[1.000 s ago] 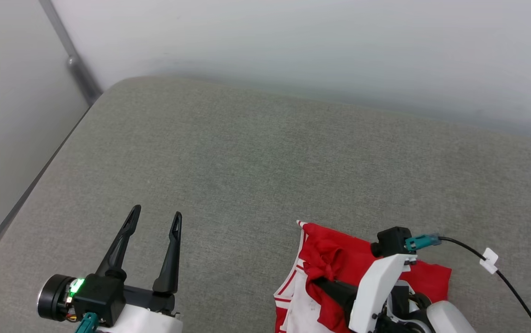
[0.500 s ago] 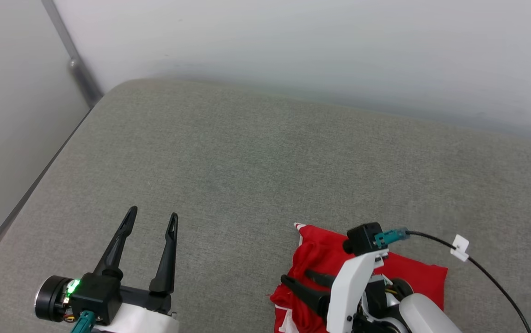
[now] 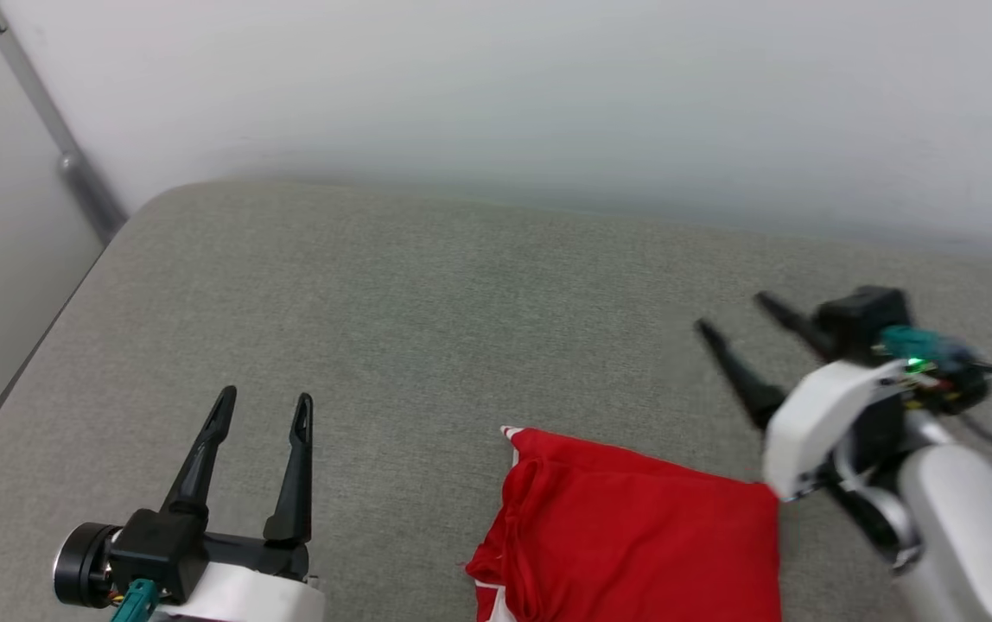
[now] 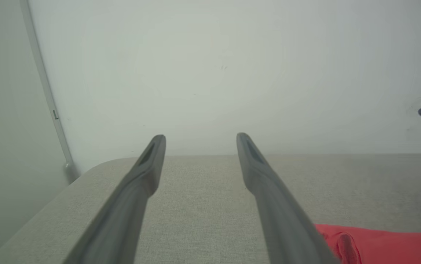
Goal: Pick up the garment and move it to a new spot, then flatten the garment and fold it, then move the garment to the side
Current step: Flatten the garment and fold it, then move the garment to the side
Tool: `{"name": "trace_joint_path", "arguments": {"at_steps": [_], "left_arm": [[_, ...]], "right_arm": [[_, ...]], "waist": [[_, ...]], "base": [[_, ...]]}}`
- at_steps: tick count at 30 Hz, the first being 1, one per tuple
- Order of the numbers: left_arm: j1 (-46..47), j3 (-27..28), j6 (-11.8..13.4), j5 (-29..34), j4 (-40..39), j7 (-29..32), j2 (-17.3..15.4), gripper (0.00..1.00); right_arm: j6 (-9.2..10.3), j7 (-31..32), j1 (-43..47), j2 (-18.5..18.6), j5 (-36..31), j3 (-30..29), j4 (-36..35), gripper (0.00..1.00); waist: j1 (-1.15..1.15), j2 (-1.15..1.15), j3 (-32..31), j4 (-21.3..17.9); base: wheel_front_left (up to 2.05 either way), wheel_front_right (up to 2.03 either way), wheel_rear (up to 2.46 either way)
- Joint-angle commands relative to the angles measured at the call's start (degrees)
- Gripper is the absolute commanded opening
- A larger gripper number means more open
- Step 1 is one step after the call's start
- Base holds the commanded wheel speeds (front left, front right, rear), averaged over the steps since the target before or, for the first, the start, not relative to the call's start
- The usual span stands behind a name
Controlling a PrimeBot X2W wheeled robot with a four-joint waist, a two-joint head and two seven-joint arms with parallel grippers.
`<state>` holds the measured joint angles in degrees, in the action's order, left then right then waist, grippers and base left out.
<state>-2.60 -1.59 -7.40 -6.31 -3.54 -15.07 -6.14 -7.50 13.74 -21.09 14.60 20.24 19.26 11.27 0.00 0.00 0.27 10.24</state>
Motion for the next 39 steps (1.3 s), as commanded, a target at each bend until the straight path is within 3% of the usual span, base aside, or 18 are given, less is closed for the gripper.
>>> {"name": "trace_joint_path", "arguments": {"at_steps": [1,8,11,16,24,39], "left_arm": [[0.6,0.3,-0.1,-0.4,-0.2,-0.1,0.4,1.00],[0.6,0.4,-0.1,-0.9,-0.4,-0.1,0.7,1.00],[0.7,-0.1,-0.1,-0.9,-0.2,-0.1,0.7,1.00],[0.5,-0.4,-0.1,-2.5,0.4,-0.1,0.8,1.00],[0.2,-1.2,-0.1,-2.9,0.8,-0.1,0.1,1.00],[-0.3,-2.0,-0.1,-2.4,1.4,-0.1,0.3,1.00]], "right_arm": [[0.02,-2.2,1.2,1.8,-2.4,-2.4,-1.7,1.00],[0.02,-9.6,10.2,4.5,-8.1,-14.3,-9.1,1.00],[0.02,-12.2,14.6,3.0,-9.9,-19.6,-12.8,1.00],[0.02,-16.9,20.8,-2.6,-10.8,-25.3,-18.6,1.00],[0.02,-21.2,27.7,-8.8,-12.1,-25.8,-22.4,1.00],[0.03,-21.7,29.6,-11.2,-14.6,-25.7,-21.2,1.00]], "waist": [[0.00,0.00,0.1,-1.1],[0.00,0.00,1.1,-3.5],[0.00,0.00,1.6,-4.2],[0.00,0.00,1.9,-5.0],[0.00,0.00,2.1,-5.1],[0.00,0.00,2.1,-4.2]], "base": [[0.00,0.00,0.00],[0.00,0.00,0.00],[0.00,0.00,0.00],[0.00,0.00,0.00],[0.00,0.00,0.00],[0.00,0.00,0.00]]}}
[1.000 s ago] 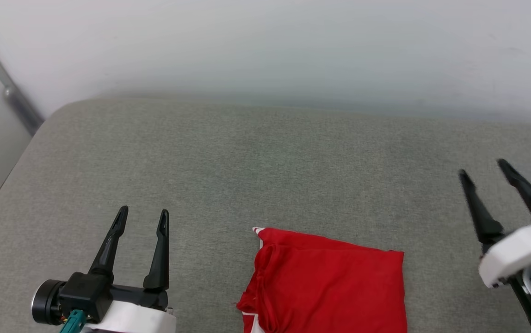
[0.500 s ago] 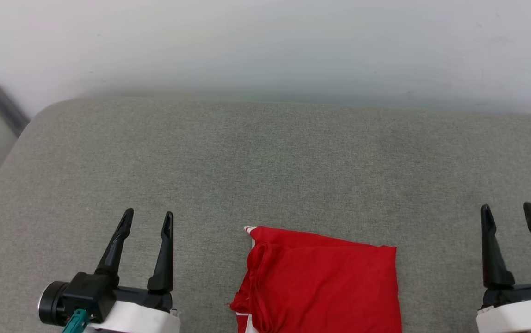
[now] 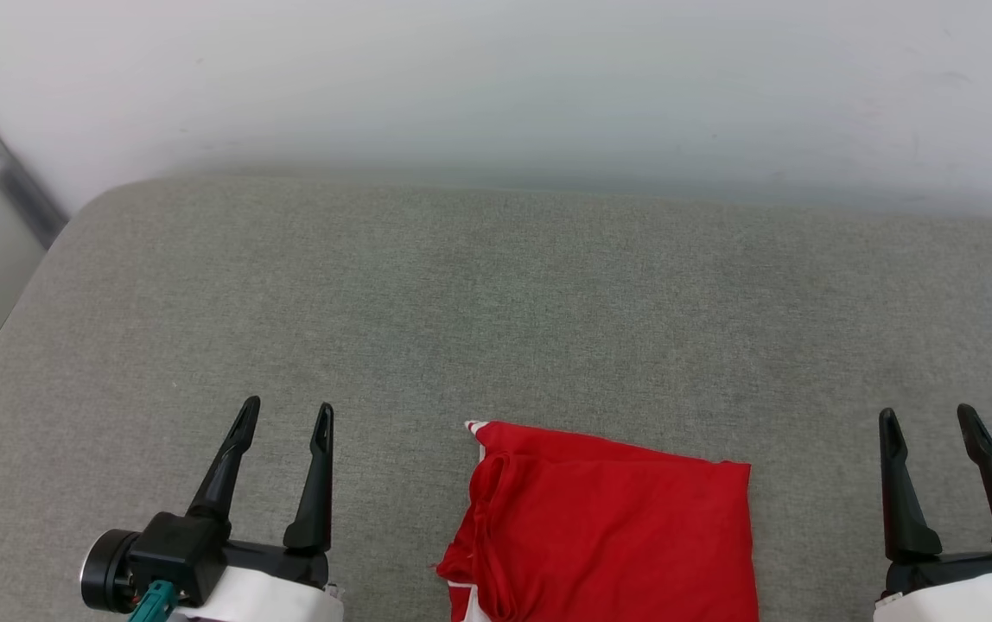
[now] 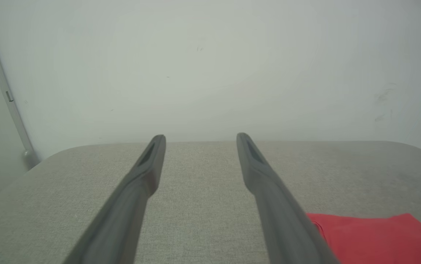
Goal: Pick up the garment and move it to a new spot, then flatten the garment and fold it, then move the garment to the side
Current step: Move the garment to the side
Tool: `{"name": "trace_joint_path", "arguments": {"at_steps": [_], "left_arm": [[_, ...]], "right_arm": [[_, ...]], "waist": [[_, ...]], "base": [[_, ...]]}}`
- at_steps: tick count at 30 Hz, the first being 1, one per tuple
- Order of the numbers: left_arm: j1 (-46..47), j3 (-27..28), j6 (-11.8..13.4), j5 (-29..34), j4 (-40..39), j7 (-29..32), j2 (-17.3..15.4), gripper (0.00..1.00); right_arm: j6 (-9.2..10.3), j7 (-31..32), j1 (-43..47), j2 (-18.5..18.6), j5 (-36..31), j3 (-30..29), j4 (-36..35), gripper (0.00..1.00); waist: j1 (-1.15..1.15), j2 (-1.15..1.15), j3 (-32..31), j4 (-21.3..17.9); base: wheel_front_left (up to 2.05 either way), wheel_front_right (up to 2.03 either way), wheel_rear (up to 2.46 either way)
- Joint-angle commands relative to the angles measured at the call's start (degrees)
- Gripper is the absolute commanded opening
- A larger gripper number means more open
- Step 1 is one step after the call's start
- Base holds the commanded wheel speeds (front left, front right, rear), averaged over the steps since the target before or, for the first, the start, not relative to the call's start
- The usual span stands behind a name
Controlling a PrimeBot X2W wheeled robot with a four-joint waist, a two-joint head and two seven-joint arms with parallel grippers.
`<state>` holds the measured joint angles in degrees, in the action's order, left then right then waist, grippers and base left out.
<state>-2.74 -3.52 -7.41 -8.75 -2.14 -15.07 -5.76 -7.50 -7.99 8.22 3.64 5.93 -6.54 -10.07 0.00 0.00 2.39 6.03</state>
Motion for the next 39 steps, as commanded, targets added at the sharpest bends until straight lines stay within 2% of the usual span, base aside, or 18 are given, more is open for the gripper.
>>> {"name": "trace_joint_path", "arguments": {"at_steps": [1,16,20,25,30,32,36,39], "left_arm": [[0.0,-0.1,-0.1,0.1,0.1,-0.1,-0.1,1.00],[0.7,-0.7,-0.1,0.4,0.1,-0.1,-0.2,1.00],[0.7,-0.7,-0.1,0.4,0.0,-0.1,-0.1,1.00],[1.0,-1.1,-0.1,0.2,-0.2,-0.1,0.0,1.00],[1.5,-1.6,-0.1,0.0,-0.2,-0.1,0.2,1.00],[1.9,-1.8,-0.1,-0.1,-0.1,-0.1,0.3,1.00],[2.6,-2.5,-0.1,-0.3,0.2,-0.1,0.5,1.00],[3.7,-2.9,-0.1,-0.8,0.1,-0.1,0.8,1.00]], "right_arm": [[0.02,0.3,0.3,-0.2,-0.5,0.1,0.2,1.00],[0.02,1.3,-0.6,-0.5,0.9,0.4,0.8,1.00],[0.02,5.1,-0.5,0.7,0.8,1.6,0.9,1.00],[0.02,16.8,-1.1,4.0,4.3,4.8,-0.7,1.00],[0.02,33.5,-2.5,7.7,9.4,8.2,-3.2,1.00],[0.02,40.9,-3.1,7.0,11.9,7.8,-3.4,1.00],[0.02,55.4,-5.0,5.7,12.9,6.7,-4.0,1.00],[0.02,62.2,-6.6,5.2,11.8,5.7,-4.2,1.00]], "waist": [[0.00,0.00,0.1,0.0],[0.00,0.00,0.6,0.4],[0.00,0.00,0.8,0.7],[0.00,0.00,1.3,1.4],[0.00,0.00,2.7,2.6],[0.00,0.00,3.5,3.2],[0.00,0.00,5.0,4.6],[0.00,0.00,6.3,6.0]], "base": [[0.00,0.00,0.00],[0.00,0.00,0.00],[0.00,0.00,0.00],[0.00,0.00,0.00],[0.00,0.00,0.00],[0.00,0.00,0.00],[0.00,0.00,0.00],[0.00,0.00,0.00]]}}
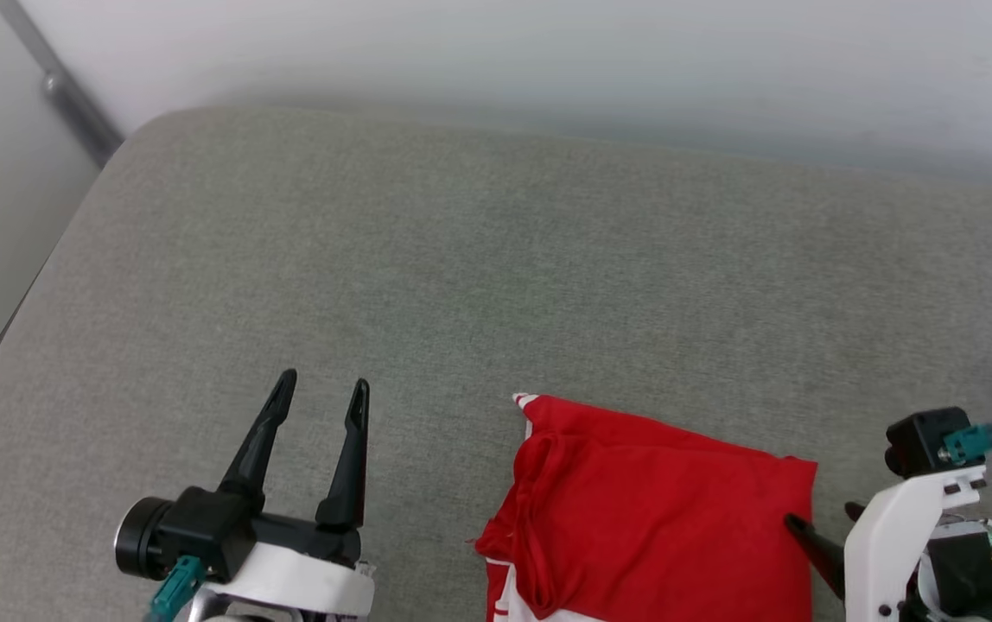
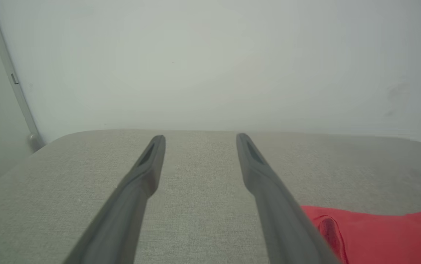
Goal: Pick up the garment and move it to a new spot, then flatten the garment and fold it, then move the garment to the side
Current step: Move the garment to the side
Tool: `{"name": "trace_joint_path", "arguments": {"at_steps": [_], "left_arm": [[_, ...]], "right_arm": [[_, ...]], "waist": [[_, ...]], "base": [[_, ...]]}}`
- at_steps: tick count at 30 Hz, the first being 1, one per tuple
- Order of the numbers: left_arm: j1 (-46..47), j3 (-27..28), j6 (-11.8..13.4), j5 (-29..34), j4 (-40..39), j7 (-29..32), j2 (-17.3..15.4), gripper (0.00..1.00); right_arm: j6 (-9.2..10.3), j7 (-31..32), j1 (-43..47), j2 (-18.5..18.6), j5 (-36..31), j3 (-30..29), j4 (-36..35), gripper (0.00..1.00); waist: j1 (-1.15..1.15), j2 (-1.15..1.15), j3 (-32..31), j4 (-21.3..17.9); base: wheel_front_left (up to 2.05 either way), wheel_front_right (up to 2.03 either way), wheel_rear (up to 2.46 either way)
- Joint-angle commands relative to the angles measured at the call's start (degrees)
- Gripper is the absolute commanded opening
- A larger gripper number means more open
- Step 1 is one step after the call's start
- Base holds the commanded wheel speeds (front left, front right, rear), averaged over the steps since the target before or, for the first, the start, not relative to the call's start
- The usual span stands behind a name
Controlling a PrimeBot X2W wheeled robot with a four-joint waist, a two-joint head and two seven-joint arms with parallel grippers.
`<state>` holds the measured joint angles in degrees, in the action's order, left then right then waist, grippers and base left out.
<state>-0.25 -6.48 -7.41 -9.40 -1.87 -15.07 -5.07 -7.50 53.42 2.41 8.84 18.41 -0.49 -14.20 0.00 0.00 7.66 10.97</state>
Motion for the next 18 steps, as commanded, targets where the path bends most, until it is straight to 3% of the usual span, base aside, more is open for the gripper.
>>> {"name": "trace_joint_path", "arguments": {"at_steps": [1,6,17,18], "left_arm": [[1.5,-0.1,-0.1,-0.4,-0.2,-0.1,0.2,1.00],[3.1,-0.1,-0.1,-0.2,-1.0,-0.1,0.5,1.00],[4.3,-1.4,-0.1,0.1,-0.7,-0.1,1.2,1.00],[4.4,-1.5,-0.1,0.1,-0.7,-0.1,1.2,1.00]], "right_arm": [[0.02,2.5,-1.0,0.0,-1.2,-0.4,0.3,1.00],[0.02,7.4,-2.7,-1.3,-1.7,-1.2,3.9,1.00],[0.02,6.5,-3.1,-3.3,-2.9,1.2,16.1,1.00],[0.02,6.0,-3.0,-3.1,-3.2,2.0,17.0,0.93]], "waist": [[0.00,0.00,1.5,1.6],[0.00,0.00,3.4,3.9],[0.00,0.00,5.4,7.0],[0.00,0.00,5.4,7.1]], "base": [[0.00,0.00,0.00],[0.00,0.00,0.00],[0.00,0.00,0.00],[0.00,0.00,0.00]]}}
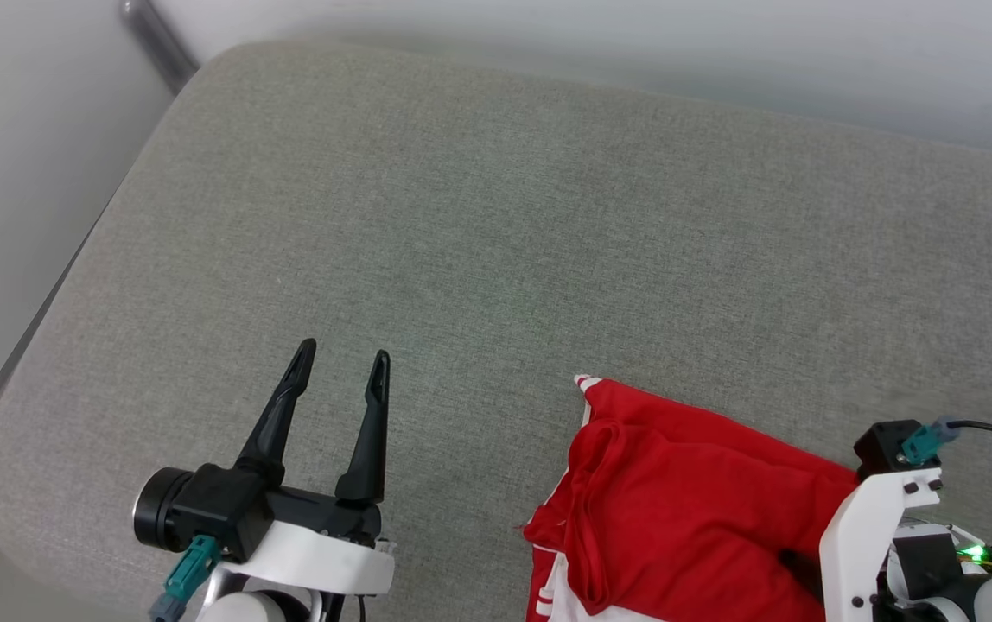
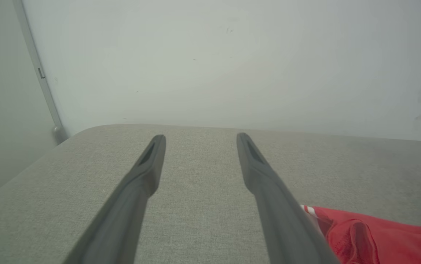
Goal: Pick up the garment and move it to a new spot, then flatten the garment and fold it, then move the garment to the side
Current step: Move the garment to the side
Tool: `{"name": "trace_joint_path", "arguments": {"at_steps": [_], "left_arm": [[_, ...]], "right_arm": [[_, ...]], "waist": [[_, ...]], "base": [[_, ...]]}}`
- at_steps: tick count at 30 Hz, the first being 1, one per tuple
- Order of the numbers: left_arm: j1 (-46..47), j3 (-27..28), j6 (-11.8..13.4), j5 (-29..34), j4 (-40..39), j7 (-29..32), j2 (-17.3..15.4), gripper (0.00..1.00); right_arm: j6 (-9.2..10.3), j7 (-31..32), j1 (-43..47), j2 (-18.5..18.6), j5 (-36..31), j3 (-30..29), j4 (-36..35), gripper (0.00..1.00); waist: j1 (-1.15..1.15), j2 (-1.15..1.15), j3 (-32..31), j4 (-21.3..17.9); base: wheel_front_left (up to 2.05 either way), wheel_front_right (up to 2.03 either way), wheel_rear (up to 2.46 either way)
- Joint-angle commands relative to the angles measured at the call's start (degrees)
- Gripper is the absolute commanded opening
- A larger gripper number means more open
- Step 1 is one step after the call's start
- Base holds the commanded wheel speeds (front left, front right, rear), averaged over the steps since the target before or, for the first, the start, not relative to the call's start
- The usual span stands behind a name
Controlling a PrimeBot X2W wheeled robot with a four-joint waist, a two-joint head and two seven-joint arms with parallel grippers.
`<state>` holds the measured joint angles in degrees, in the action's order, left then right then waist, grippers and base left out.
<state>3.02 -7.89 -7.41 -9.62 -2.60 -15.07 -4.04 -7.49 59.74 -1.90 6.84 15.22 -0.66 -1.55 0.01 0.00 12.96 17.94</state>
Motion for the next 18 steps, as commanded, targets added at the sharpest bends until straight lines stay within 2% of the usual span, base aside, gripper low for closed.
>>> {"name": "trace_joint_path", "arguments": {"at_steps": [1,2,10,14,18], "left_arm": [[1.1,-0.1,-0.1,0.3,0.1,-0.1,0.2,1.00],[1.1,-0.1,-0.1,0.3,0.2,-0.1,0.2,1.00],[0.1,-0.3,-0.1,1.0,0.5,-0.1,-0.1,1.00],[0.0,-1.0,-0.1,1.1,0.0,-0.1,-0.2,1.00],[0.1,-2.0,-0.1,1.3,-0.6,-0.1,0.0,1.00]], "right_arm": [[0.01,-0.7,1.2,-1.0,-0.4,2.7,5.0,0.47],[0.01,-1.3,0.9,-0.7,-0.6,3.3,5.4,0.00],[0.05,-5.4,-2.1,3.2,-2.8,6.6,6.2,0.00],[0.14,-6.8,-5.8,10.0,-6.0,11.5,5.8,0.00],[0.04,-7.2,-11.0,16.9,-7.9,19.0,4.4,0.00]], "waist": [[-0.01,0.00,0.1,0.2],[-0.01,0.00,0.1,0.3],[-0.01,0.00,-1.6,-2.2],[-0.01,0.00,-2.8,-5.7],[-0.01,0.00,-2.9,-10.6]], "base": [[0.00,0.00,0.00],[0.00,0.00,0.00],[0.00,0.00,0.00],[0.00,0.00,0.00],[0.00,0.00,0.00]]}}
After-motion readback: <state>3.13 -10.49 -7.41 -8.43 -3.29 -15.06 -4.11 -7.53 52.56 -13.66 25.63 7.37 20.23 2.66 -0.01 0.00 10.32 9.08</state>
